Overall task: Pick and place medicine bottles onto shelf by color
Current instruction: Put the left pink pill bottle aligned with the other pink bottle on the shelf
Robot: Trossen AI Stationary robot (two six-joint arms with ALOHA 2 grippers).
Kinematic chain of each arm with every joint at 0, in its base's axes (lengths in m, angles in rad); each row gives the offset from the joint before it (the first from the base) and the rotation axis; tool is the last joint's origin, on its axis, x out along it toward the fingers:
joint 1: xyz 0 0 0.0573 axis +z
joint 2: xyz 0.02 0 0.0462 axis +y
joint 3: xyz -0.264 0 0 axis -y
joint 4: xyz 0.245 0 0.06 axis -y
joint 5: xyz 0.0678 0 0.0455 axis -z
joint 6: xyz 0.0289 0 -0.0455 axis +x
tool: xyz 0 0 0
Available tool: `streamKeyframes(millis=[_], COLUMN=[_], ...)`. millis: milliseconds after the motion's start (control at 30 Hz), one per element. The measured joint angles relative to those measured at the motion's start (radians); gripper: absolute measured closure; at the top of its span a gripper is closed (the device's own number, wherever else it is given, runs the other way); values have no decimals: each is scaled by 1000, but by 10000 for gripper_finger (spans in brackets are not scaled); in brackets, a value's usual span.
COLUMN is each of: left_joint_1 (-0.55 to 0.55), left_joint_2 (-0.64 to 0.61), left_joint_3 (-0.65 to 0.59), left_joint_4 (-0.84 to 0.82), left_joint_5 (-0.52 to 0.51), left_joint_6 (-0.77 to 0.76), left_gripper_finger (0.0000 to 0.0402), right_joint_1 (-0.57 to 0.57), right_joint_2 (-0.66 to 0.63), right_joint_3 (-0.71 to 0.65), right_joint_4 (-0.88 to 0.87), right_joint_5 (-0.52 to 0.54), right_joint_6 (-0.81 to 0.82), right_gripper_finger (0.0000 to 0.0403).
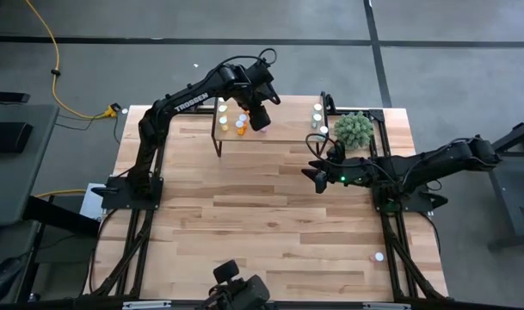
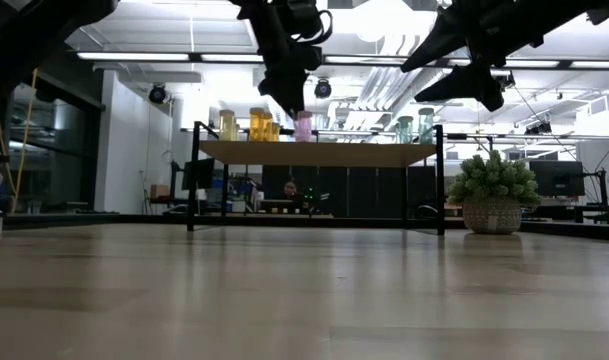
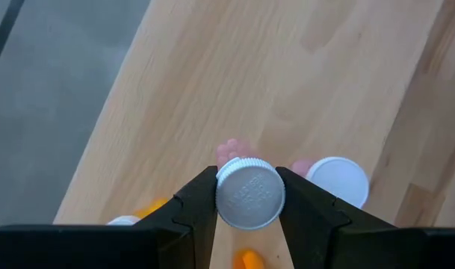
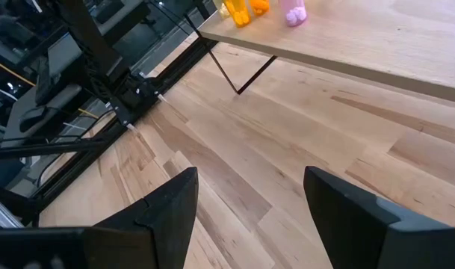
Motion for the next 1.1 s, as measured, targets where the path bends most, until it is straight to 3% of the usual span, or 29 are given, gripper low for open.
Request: streamKeyframes(millis=[1100], left_joint_1=[-17], left_joint_2=[45], left_joint_3=[0], left_joint_4=[43], left_joint_5=[4], left_joint_6=[28], left_gripper_finger=[284], right_joint_1=[0], right_joint_2=[0], right_joint_3=[0], right_joint_4=[0], right_joint_5=[-1], right_joint_6=[2], right_gripper_finger=[167])
